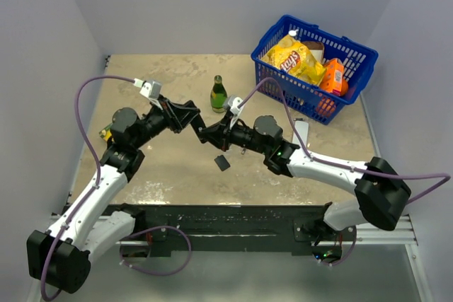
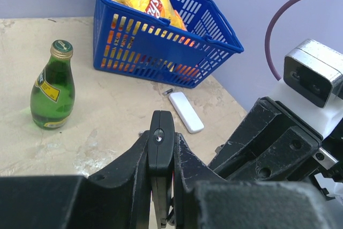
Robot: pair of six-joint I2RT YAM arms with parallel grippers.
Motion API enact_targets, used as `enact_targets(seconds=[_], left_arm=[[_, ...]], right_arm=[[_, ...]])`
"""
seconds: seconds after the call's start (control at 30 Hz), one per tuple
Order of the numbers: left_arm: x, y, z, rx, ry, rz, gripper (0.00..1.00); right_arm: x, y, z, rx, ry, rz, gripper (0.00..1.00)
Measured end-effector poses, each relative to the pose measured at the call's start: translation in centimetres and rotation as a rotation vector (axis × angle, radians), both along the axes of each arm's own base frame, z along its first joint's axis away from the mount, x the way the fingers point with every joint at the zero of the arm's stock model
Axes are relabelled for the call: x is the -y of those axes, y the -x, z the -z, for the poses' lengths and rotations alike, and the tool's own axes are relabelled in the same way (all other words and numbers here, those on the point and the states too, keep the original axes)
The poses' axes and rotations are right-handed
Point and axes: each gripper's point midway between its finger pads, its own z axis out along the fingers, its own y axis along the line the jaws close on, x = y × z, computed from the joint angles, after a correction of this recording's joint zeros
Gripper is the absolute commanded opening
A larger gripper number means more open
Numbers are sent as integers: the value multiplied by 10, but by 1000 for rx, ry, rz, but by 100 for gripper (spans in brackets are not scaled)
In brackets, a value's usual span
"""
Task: Load the batteries into the remote control
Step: Load the battery into the remote control.
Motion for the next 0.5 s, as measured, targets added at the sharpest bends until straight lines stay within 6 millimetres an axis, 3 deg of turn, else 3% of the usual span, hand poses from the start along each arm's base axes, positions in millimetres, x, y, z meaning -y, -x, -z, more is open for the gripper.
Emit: enact_targets(seconds=[0.5], left_arm=[[3,3,-6,18,29,28,0]], right_arm=[[12,-5,-1,32,4,65,0]])
